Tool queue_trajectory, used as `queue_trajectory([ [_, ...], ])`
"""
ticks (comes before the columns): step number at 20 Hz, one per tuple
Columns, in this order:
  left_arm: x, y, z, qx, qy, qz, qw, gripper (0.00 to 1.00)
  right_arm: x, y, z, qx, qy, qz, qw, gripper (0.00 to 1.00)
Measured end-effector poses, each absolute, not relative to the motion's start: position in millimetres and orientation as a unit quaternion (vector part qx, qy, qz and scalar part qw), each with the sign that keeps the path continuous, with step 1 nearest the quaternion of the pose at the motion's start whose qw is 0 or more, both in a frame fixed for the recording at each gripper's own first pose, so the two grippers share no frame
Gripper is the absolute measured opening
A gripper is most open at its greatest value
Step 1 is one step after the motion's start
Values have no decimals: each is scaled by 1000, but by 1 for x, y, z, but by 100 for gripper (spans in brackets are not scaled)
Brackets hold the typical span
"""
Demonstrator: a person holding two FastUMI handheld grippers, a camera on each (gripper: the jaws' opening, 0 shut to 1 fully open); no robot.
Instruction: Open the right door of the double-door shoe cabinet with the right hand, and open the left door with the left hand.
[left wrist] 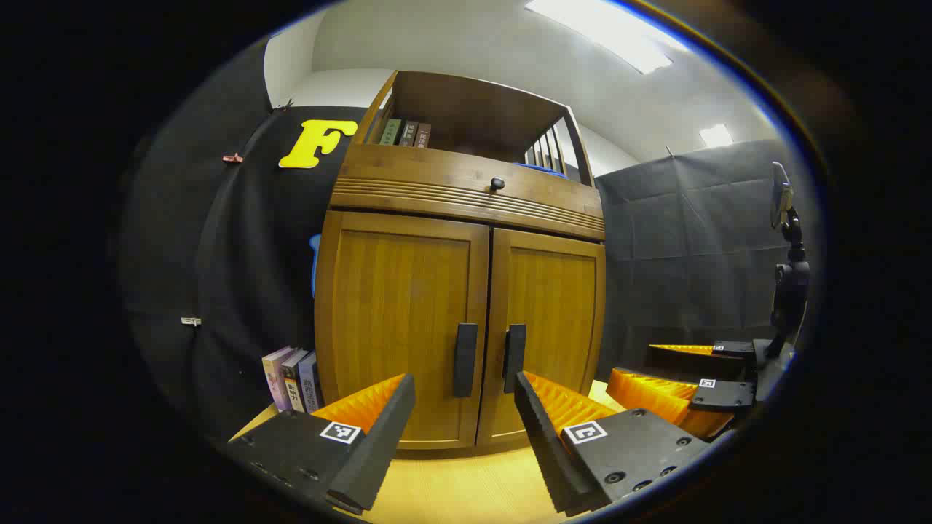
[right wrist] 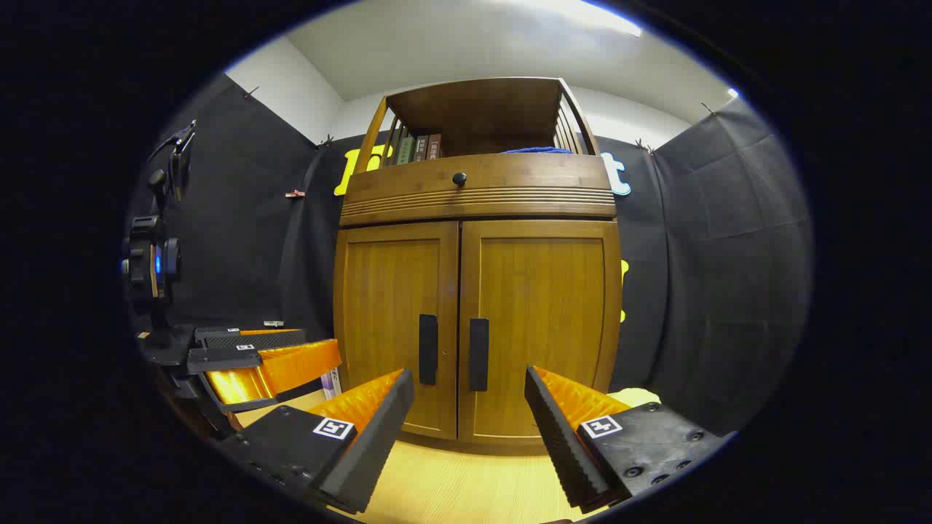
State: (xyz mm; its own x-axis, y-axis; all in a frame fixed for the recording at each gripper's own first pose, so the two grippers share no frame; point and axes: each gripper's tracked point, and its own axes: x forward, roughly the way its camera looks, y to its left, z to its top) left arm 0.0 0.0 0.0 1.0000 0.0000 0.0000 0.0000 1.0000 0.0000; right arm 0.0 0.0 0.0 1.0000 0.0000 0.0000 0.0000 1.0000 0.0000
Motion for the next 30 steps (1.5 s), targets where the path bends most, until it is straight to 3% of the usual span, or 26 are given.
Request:
queue_trajectory([
  [11, -2, -7, 1, 15, -1, -3, 1000, 82, -2, -3, 3, 9, -5, 4, 1000, 96],
  [12, -3, -8, 2, 16, -1, -4, 1000, 86, -3, -3, 3, 8, -5, 4, 1000, 97],
  [15, -4, -8, 3, 15, -3, -5, 1000, 82, -2, -3, 4, 8, -6, 3, 1000, 97],
  [20, -6, -2, 4, 5, -6, -4, 1000, 86, 3, -1, 5, 11, -8, 5, 1000, 97],
  [21, -7, -1, 3, 6, -6, -2, 1000, 82, 6, 0, 5, 11, -8, 5, 1000, 97],
  [30, -7, 19, 7, -6, -22, 1, 1000, 93, 49, 8, -7, 9, 3, 6, 1000, 97],
])
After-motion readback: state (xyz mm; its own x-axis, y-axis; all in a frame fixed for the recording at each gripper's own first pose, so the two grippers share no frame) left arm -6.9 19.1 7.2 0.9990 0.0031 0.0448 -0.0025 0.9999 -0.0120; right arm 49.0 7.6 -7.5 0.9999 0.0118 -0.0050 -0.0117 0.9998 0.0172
